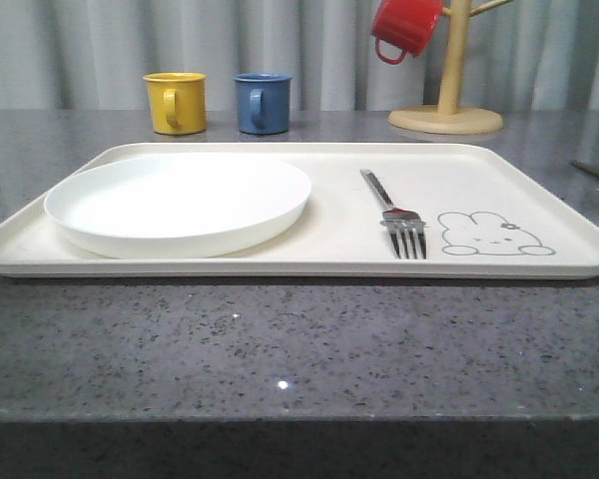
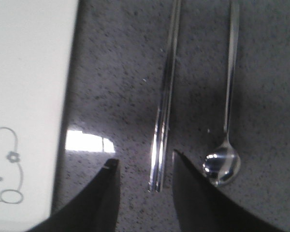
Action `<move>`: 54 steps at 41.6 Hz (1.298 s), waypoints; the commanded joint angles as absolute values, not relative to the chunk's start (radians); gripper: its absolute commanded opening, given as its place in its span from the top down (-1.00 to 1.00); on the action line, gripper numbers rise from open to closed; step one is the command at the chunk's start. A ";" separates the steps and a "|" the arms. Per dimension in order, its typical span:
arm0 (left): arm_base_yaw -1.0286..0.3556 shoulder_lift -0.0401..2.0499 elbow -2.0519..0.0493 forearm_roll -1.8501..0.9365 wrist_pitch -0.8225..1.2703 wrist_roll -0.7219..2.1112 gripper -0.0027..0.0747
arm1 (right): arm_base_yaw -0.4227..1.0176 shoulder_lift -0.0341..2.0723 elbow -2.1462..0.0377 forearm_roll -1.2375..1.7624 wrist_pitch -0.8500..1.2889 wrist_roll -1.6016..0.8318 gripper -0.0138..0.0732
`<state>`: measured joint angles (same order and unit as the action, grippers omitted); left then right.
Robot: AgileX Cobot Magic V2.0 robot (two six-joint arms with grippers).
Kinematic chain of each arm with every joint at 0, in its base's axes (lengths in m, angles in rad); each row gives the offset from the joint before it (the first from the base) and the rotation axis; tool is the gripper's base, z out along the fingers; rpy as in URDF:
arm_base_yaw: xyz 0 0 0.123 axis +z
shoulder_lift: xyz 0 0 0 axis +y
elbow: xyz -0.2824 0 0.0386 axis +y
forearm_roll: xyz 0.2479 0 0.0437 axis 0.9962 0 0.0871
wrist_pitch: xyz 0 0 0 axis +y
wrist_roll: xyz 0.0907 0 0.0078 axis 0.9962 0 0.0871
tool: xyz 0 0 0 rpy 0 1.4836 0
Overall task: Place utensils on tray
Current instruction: 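Grasp the silver chopsticks with the right gripper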
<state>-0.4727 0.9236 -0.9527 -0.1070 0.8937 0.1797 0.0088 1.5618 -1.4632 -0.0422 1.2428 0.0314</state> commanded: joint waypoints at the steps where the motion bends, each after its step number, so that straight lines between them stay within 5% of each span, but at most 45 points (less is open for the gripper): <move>1: -0.480 0.914 -0.978 -0.119 0.837 0.172 0.12 | -0.036 1.554 -1.438 -0.036 1.228 0.012 0.00; 27: -0.480 0.914 -0.978 -0.119 0.836 0.172 0.12 | -0.046 1.718 -1.411 0.028 1.147 -0.040 0.00; 36: -0.480 0.914 -0.978 -0.119 0.836 0.172 0.12 | -0.046 1.719 -1.411 0.028 1.149 -0.040 0.34; 54: -0.480 0.914 -0.978 -0.119 0.836 0.172 0.12 | -0.046 1.725 -1.411 0.029 1.166 -0.040 0.49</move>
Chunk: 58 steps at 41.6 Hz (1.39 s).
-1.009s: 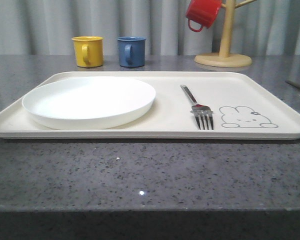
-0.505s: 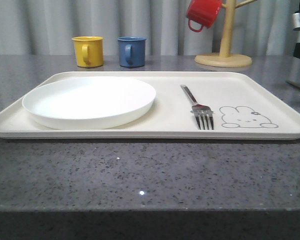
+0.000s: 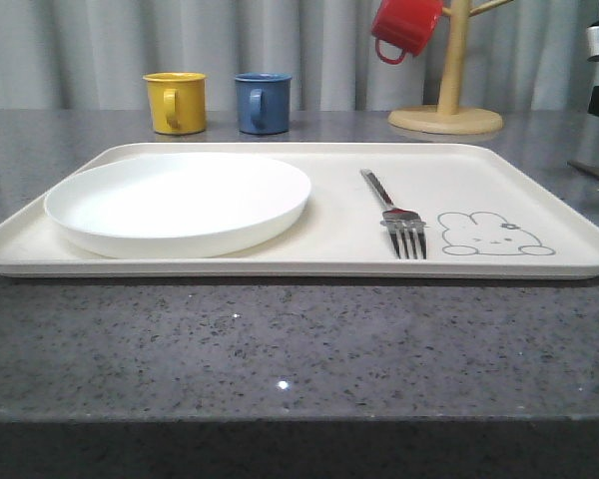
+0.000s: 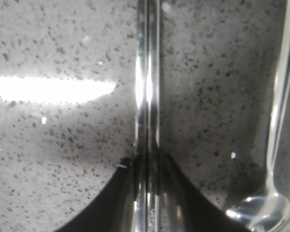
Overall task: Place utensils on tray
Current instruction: 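Grasp the silver chopsticks with the right gripper, then lay the chopsticks on the tray next to the fork and release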
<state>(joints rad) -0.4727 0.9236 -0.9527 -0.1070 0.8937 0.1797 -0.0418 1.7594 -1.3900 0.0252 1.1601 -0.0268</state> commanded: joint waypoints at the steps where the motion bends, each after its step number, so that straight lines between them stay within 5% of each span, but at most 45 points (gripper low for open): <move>1: -0.480 0.914 -0.978 -0.119 0.836 0.172 0.12 | -0.045 1.724 -1.411 0.029 1.166 -0.040 0.49; 27: -0.480 0.914 -0.978 -0.119 0.832 0.172 0.12 | 0.235 1.617 -1.462 0.288 1.240 0.102 0.49; 58: -0.480 0.914 -0.978 -0.119 0.816 0.172 0.12 | 0.254 1.735 -1.464 0.343 1.132 0.207 0.20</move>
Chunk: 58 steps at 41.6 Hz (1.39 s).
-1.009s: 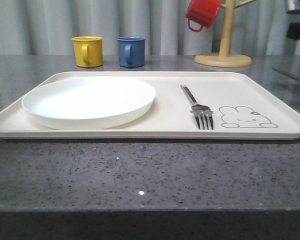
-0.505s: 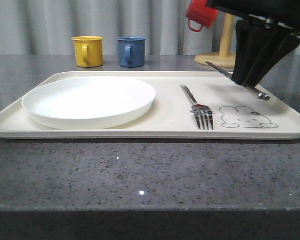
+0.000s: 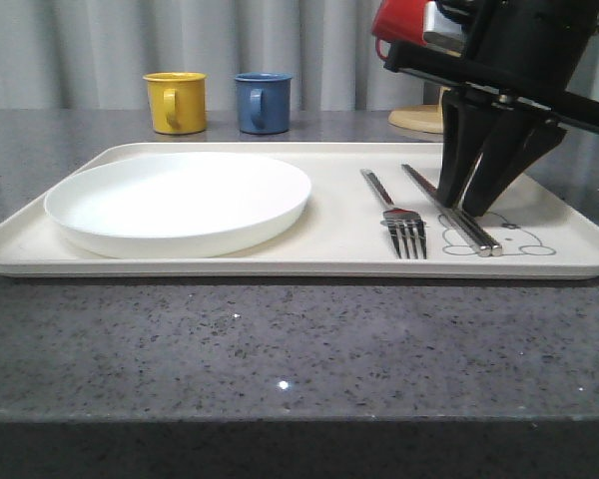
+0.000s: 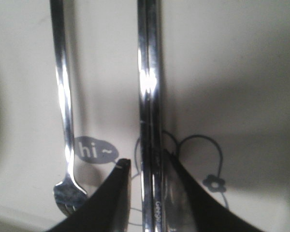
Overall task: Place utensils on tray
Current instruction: 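Lay the chopsticks on the tray next to the fork and release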
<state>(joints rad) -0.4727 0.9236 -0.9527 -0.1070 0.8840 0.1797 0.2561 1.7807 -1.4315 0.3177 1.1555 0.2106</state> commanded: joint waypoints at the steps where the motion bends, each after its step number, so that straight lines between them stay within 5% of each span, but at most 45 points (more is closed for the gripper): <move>1: -0.480 0.914 -0.978 -0.119 0.816 0.172 0.12 | 0.254 1.732 -1.467 0.341 1.132 0.205 0.20; 24: -0.480 0.914 -0.978 -0.119 0.816 0.172 0.12 | 0.143 1.448 -1.462 -0.055 1.216 0.035 0.22; 40: -0.480 0.914 -0.978 -0.119 0.816 0.172 0.12 | -0.127 1.557 -1.459 -0.058 1.155 -0.083 0.22; 58: -0.480 0.914 -0.978 -0.119 0.816 0.172 0.12 | -0.154 1.717 -1.459 -0.059 1.051 -0.098 0.22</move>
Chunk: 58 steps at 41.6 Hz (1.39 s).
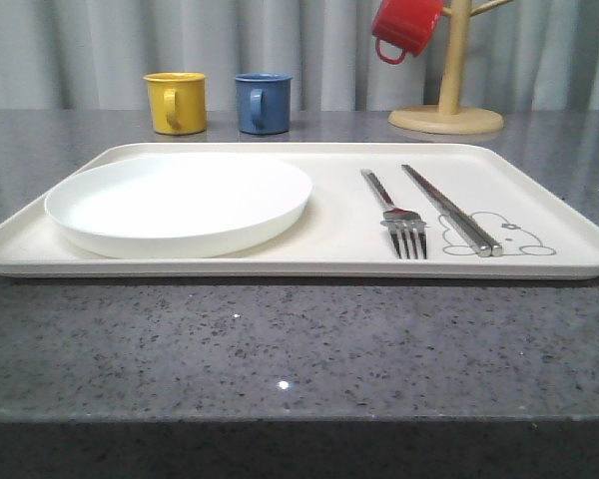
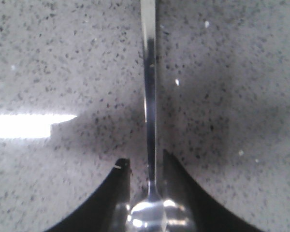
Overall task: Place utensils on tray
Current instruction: 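Grasp the silver spoon with the right gripper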
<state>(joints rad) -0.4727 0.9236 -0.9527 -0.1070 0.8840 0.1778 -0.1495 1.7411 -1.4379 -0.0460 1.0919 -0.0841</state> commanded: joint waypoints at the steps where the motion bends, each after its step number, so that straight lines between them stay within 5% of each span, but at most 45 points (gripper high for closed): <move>1: -0.480 0.914 -0.978 -0.119 0.816 0.172 0.12 | -0.154 1.722 -1.459 -0.059 1.048 -0.098 0.22; 19: -0.480 0.914 -0.978 -0.119 0.816 0.172 0.12 | -0.154 1.756 -1.459 -0.061 1.030 -0.098 0.22; 30: -0.480 0.914 -0.978 -0.119 0.816 0.172 0.12 | -0.154 1.751 -1.460 -0.059 1.044 -0.098 0.72; 43: -0.480 0.914 -0.978 -0.119 0.816 0.172 0.12 | -0.134 1.661 -1.520 0.045 1.109 -0.098 0.72; 58: -0.480 0.914 -0.978 -0.119 0.808 0.172 0.12 | 0.088 1.556 -1.515 0.216 1.236 -0.026 0.72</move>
<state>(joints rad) -0.4727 0.9236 -0.9527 -0.1070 0.8783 0.1759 0.0461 1.5990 -1.4887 0.1576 1.2288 -0.0717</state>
